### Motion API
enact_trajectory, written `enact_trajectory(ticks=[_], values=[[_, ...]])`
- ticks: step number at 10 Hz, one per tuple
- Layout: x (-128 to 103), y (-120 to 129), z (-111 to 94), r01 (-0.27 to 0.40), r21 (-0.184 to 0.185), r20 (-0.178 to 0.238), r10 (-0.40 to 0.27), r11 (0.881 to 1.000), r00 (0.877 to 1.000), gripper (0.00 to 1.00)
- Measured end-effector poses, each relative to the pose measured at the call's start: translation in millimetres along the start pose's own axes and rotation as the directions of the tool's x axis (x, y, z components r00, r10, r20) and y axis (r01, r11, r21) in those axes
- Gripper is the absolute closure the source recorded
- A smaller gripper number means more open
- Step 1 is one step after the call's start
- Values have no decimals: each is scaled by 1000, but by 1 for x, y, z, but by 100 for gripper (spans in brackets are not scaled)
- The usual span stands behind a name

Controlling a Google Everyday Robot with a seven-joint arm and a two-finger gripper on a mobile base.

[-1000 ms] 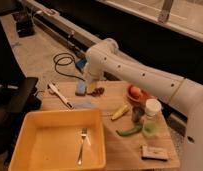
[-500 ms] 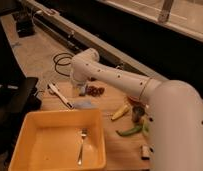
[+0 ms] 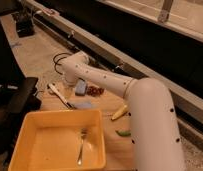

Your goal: Place brush in tray

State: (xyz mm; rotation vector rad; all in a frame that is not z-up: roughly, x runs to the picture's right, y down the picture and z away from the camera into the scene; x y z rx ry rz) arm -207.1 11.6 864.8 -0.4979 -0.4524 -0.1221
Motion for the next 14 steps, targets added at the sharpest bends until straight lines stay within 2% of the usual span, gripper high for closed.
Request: enact_trajectory(ticks=[3,8,10,11,14], values=[[1,-3,27,-42,-4,-12,42,999,999,35],[2,-3,27,-49,-3,-13,49,999,999,35],[15,-9,32,-119,10,18,119,993,993,35],[23,-16,39,-169,12,45,168,986,985,35],[22,-26,65,-232,-11,108,232,973,967,35]])
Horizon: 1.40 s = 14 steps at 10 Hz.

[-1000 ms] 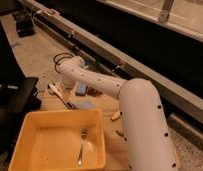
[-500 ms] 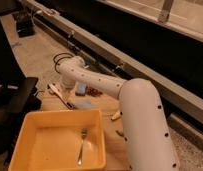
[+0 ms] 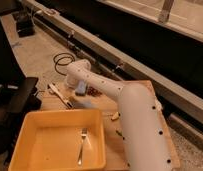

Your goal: Place brush in tray

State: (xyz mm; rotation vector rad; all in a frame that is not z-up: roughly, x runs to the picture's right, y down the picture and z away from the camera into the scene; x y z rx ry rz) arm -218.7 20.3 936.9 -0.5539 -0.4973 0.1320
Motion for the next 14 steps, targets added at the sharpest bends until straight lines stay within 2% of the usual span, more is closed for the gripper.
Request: enact_trajectory(ticks=[2,6,7,8,9,11,13,14], values=[[0,0,10,-14,-14,23,14,1000,1000,35],[-2,13,39,-29,-82,48,33,996,998,36],[-1,16,47,-33,-92,42,37,995,998,41],[0,19,53,-45,-98,31,49,994,998,51],[-1,18,57,-53,-85,10,54,995,999,62],[0,22,55,-46,-92,2,47,995,999,83],[0,23,53,-44,-95,-2,44,994,999,99],[0,23,53,-42,-98,-4,42,994,999,100]])
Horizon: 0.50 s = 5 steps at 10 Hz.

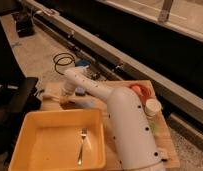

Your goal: Place brush in tray

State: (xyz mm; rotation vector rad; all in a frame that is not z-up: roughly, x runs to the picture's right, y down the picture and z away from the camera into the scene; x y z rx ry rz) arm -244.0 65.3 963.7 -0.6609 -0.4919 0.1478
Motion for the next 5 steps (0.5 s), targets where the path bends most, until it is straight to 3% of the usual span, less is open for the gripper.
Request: enact_trajectory(ticks=[3,5], values=[[2,-2,-1,-2,5,1,2,1000,1000,100],[6,-7,-12,4,52,8,-5,999,1000,100]])
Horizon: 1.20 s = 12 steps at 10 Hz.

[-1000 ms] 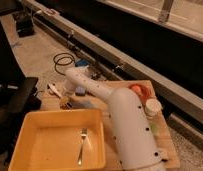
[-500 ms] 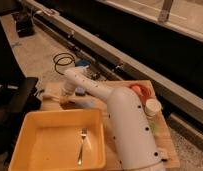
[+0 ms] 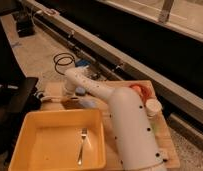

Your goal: Place brush in tray

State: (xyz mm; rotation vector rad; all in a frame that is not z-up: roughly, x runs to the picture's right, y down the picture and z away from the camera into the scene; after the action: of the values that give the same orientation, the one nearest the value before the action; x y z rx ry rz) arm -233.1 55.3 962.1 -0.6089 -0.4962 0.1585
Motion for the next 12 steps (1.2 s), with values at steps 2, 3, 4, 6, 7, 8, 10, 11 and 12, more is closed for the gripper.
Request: enact_trajectory(ticks=[2,3,4,6,7,8,10,11,12], values=[[-12,-8,-36,13,86,28,-16,996,999,100],[-18,-11,-54,22,116,35,-26,993,999,100],[-24,-16,-85,35,165,39,-42,986,998,100],[-30,-19,-122,65,224,17,-71,972,997,100],[-26,-19,-143,80,252,-5,-81,964,997,100],[-10,-19,-168,95,286,-34,-89,953,995,100],[10,-4,-203,132,313,-64,-118,940,991,100],[14,12,-214,170,310,-78,-153,935,985,100],[16,30,-220,211,303,-92,-192,929,977,100]])
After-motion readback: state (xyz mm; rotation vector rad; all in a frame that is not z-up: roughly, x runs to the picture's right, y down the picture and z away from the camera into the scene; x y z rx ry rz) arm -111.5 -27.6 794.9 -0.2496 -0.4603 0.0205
